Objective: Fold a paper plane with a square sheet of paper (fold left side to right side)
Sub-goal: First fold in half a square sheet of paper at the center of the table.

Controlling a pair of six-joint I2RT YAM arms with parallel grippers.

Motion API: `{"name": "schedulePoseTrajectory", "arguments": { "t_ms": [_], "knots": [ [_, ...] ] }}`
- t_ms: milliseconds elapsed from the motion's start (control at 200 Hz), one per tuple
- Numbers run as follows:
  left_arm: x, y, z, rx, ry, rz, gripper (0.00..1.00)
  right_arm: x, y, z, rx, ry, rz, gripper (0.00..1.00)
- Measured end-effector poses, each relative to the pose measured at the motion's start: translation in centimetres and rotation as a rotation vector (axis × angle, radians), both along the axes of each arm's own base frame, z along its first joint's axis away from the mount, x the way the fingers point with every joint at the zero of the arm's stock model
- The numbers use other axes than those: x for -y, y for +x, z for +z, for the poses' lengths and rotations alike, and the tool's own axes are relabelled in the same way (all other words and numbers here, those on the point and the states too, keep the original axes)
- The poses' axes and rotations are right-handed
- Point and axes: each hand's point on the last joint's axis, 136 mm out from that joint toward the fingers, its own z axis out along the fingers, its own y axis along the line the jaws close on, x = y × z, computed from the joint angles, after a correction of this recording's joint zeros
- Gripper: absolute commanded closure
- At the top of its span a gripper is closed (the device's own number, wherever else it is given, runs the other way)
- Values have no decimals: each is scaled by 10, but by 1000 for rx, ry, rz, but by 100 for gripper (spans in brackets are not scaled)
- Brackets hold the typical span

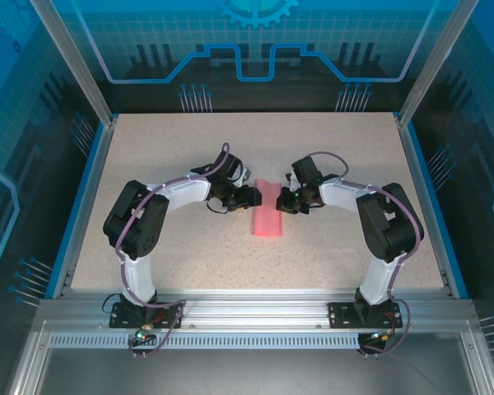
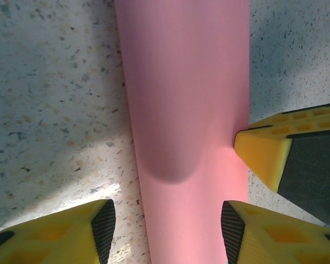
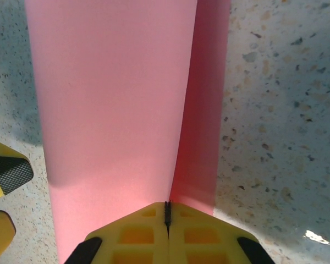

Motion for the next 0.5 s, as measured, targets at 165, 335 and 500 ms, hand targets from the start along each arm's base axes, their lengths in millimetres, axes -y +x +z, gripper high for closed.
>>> {"name": "schedulePoseTrajectory", "arguments": {
  "t_ms": [165,335,500],
  "knots": [
    [3,4,-6,-10,20,1,45,1,0,-2,-8,-7,-2,94],
    [4,2,-21,-43,55,-1,48,2,3,-3,-2,-18,-4,92],
    [5,0,-26,-59,85,-3,52,2,2,-4,4,-31,3,85]
  ]
}}
